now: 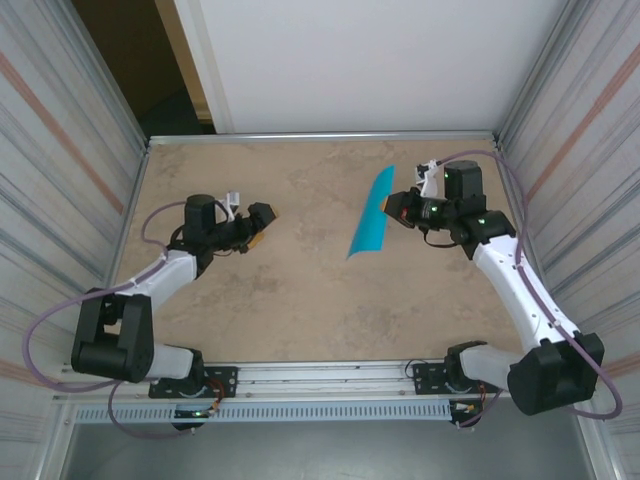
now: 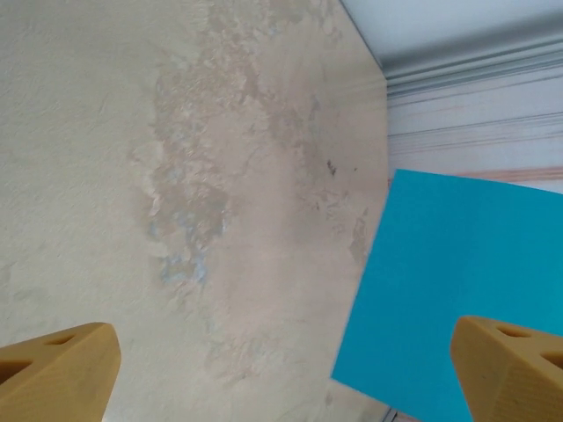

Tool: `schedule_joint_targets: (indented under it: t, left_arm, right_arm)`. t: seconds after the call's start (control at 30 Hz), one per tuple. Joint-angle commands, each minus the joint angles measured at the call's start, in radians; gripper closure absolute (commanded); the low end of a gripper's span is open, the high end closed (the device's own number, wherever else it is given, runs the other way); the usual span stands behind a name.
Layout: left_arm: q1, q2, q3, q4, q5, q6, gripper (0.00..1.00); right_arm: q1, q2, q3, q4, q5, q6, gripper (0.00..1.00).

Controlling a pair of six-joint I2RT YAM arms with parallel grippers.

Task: Fold a paper plane with a square sheet of paper (pick it up from the middle)
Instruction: First fold in half a square sheet of paper at the center of the table.

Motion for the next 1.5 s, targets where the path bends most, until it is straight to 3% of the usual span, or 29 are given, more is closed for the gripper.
schedule_joint_targets:
  t: [0.0, 0.23, 0.5, 0.73, 1.07, 1.47]
  left_arm:
    - [0.000, -0.049, -0.032, -0.058, -0.013, 0.060, 0.01]
    - [0.000, -0.058, -0.060, -0.066, -0.006, 0.078, 0.01]
    - [-0.002, -0.060, -0.098, -0.055, -0.012, 0.067, 0.01]
    - [-0.056, -0.033, -0.120, -0.038, -0.023, 0.078, 0.04]
    - [-0.150, 0.096, -0.062, -0.017, -0.037, 0.101, 0.19]
    - [-0.263, 0.272, 0.117, -0.118, -0.187, 0.102, 0.31]
  right_arm:
    - [0.053, 0.054, 0.063, -0.179, 0.107, -0.072, 1.00]
    - [0.238, 0.329, 0.148, -0.115, 0.209, -0.063, 1.00]
    - [0.353, 0.580, 0.230, 0.107, 0.102, 0.008, 1.00]
    - [0.344, 0.649, 0.154, 0.240, 0.053, 0.062, 1.00]
    - [0.290, 0.739, 0.108, 0.296, 0.008, 0.046, 1.00]
    - [0.226, 0.845, 0.118, 0.331, -0.070, 0.027, 0.99]
